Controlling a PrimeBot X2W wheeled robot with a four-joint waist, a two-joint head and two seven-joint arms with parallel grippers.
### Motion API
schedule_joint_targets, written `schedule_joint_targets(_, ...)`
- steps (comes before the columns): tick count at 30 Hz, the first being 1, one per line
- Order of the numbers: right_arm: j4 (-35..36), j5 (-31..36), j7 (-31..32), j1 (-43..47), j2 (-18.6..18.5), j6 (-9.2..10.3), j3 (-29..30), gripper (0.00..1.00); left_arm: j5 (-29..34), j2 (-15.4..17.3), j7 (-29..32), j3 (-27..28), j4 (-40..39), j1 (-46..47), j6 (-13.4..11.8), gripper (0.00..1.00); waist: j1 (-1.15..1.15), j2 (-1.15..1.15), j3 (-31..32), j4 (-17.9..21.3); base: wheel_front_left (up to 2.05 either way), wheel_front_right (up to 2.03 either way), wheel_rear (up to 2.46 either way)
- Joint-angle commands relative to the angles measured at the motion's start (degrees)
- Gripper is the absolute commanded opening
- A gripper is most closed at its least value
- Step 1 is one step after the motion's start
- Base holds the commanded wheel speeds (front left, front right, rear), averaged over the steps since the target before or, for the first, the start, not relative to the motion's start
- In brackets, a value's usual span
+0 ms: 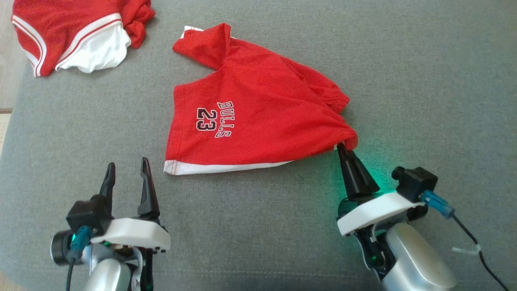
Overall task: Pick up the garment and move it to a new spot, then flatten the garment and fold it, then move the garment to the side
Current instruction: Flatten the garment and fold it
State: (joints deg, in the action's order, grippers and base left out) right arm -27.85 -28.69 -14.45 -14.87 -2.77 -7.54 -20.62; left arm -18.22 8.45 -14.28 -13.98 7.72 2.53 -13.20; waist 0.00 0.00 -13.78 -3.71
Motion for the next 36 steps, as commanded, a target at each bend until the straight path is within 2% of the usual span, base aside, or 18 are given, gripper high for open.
schedule_joint_targets(1, 1.3, -0.34, -0.55, -1.69, -0.1, 0.05, -1.78, 0.0, 0.37, 0.48, -0.69, 2.21, -1.49, 0.91, -0.43, 1.0, 0.0, 0.0, 0.24, 0.11, 0.0, 0.0, 0.0)
schedule_joint_targets(5, 1.32, 1.94, -0.55, -1.9, -0.1, 0.05, -2.54, 0.0, 0.36, 0.51, -0.7, 2.17, -1.43, 0.36, -0.46, 1.0, 0.0, 0.0, 1.11, 0.66, 0.0, 0.0, 0.0)
schedule_joint_targets(11, 0.52, 9.71, -0.55, -1.3, -0.48, 0.05, -2.76, 0.0, 0.12, -0.24, -0.71, 1.8, -1.24, -0.49, -0.27, 1.0, 0.0, 0.0, 2.53, 2.65, 0.0, 0.0, 0.0)
schedule_joint_targets(16, -0.61, 12.33, 0.36, -2.31, -6.21, 0.05, -6.59, 0.0, 0.08, -1.06, -0.71, 1.4, -0.98, -0.8, 0.13, 1.0, 0.0, 0.0, 3.11, 4.45, 0.0, 0.0, 0.0)
schedule_joint_targets(23, 0.99, 11.59, 5.63, -5.82, -16.03, 0.05, -10.74, 0.0, 0.35, -2.06, -0.72, 1.18, -0.69, -0.78, 0.68, 1.0, 0.0, 0.0, 3.06, 5.74, 0.0, 0.0, 0.0)
schedule_joint_targets(27, 1.4, 10.78, 9.09, -7.51, -20.31, 0.05, -12.69, 0.0, 0.57, -2.48, -0.72, 1.17, -0.54, -0.57, 1.03, 1.0, 0.0, 0.0, 2.61, 5.73, 0.0, 0.0, 0.0)
schedule_joint_targets(32, -0.13, 8.97, 12.66, -9.45, -23.71, 0.05, -14.69, 0.0, 0.91, -2.73, -0.72, 1.43, -0.36, -0.08, 1.52, 1.0, 0.0, 0.0, 1.58, 5.28, 0.0, 0.0, 0.0)
schedule_joint_targets(36, -3.48, 7.43, 13.8, -11.65, -24.91, 0.05, -14.69, 0.0, 1.3, -2.87, -0.72, 1.83, -0.17, 0.3, 1.77, 1.0, 0.0, 0.0, 0.73, 5.05, 0.0, 0.0, 0.0)
